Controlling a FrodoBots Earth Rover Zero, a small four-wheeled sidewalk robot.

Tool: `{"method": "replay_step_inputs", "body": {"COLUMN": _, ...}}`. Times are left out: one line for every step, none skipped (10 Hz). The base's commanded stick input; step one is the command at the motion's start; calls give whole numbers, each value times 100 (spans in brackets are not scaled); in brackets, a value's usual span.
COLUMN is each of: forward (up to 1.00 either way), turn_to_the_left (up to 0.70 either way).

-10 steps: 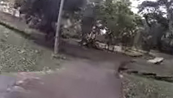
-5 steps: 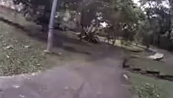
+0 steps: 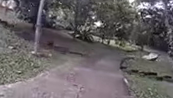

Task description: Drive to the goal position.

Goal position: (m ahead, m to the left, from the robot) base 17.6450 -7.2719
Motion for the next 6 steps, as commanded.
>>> {"method": "replay_step_inputs", "body": {"forward": 100, "turn_to_the_left": -28}}
{"method": "replay_step_inputs", "body": {"forward": 100, "turn_to_the_left": -33}}
{"method": "replay_step_inputs", "body": {"forward": 100, "turn_to_the_left": -5}}
{"method": "replay_step_inputs", "body": {"forward": 100, "turn_to_the_left": 0}}
{"method": "replay_step_inputs", "body": {"forward": 100, "turn_to_the_left": 0}}
{"method": "replay_step_inputs", "body": {"forward": 100, "turn_to_the_left": 0}}
